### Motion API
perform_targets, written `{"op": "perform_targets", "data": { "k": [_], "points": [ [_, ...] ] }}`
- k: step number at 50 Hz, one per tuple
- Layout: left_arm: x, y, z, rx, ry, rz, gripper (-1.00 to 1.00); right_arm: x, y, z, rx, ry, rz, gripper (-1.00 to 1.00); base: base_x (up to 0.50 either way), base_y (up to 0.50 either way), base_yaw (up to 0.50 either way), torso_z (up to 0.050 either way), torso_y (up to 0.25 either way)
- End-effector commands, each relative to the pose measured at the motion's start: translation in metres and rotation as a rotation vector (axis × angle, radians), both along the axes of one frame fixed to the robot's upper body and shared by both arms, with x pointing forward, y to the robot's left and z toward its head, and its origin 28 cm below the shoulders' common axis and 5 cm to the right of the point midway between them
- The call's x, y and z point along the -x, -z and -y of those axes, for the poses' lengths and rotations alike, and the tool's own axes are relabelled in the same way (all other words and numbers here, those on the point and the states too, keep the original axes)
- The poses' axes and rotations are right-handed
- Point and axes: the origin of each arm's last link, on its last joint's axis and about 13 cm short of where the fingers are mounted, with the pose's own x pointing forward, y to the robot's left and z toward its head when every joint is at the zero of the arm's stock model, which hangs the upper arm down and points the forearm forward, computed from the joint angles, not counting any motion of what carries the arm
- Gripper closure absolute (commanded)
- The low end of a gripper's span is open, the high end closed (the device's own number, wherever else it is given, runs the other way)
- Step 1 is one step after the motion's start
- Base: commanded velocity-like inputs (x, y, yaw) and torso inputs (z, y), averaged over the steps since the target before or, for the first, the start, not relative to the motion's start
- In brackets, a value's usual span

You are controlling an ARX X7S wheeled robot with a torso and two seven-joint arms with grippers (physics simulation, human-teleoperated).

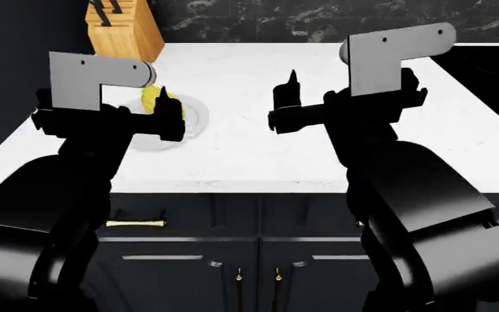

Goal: Place the corn on the top rack of the oven.

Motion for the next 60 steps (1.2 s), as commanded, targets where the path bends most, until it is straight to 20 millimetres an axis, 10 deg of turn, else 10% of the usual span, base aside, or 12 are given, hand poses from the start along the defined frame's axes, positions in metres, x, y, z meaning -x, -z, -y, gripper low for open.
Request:
{"op": "perform_targets", "data": {
  "k": [1, 37, 60],
  "points": [
    [-0.021, -0.029, -0.007, 0.006, -0.051, -0.014, -1.0, -0.02, -0.028, 0.002, 0.004, 0.031, -0.019, -1.0, 0.0, 0.0, 0.0, 0.0, 0.0],
    [-0.075, -0.023, -0.011, 0.008, -0.063, -0.11, -1.0, -0.065, -0.035, 0.02, 0.004, 0.104, -0.116, -1.0, 0.0, 0.0, 0.0, 0.0, 0.0],
    [-0.074, -0.023, -0.007, -0.037, 0.011, -0.029, -1.0, -0.075, -0.034, 0.024, 0.008, 0.125, -0.14, -1.0, 0.0, 0.0, 0.0, 0.005, 0.008]
  ]
}}
